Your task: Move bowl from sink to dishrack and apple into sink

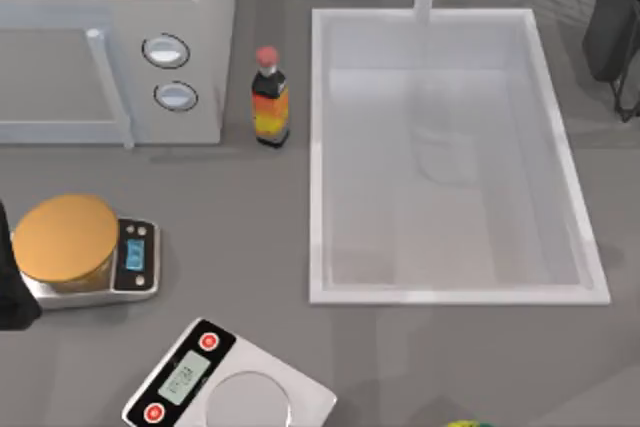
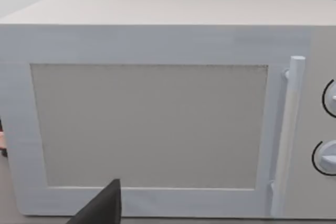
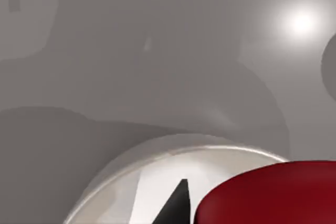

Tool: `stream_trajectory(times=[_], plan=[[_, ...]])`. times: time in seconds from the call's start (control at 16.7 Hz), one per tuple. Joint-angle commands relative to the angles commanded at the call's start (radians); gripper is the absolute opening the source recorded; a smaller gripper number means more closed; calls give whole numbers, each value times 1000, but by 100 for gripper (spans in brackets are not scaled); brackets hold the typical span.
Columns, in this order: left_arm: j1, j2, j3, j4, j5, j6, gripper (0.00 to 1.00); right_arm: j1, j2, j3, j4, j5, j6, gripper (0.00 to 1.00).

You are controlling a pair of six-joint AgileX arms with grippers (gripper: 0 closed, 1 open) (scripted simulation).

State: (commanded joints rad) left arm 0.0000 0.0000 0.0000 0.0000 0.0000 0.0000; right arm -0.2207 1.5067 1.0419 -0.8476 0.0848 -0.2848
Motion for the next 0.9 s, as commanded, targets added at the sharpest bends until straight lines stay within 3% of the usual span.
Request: stream_trajectory(times=[0.24, 0.66, 0.9], plan=[[0, 0, 0, 0, 0, 0, 100, 189, 48, -31, 355, 129, 47, 0], [0, 0, 0, 0, 0, 0, 100, 580, 95, -161, 1183, 380, 168, 0], [0, 0, 0, 0, 0, 0, 100, 757, 96, -257, 1527, 502, 243, 0]])
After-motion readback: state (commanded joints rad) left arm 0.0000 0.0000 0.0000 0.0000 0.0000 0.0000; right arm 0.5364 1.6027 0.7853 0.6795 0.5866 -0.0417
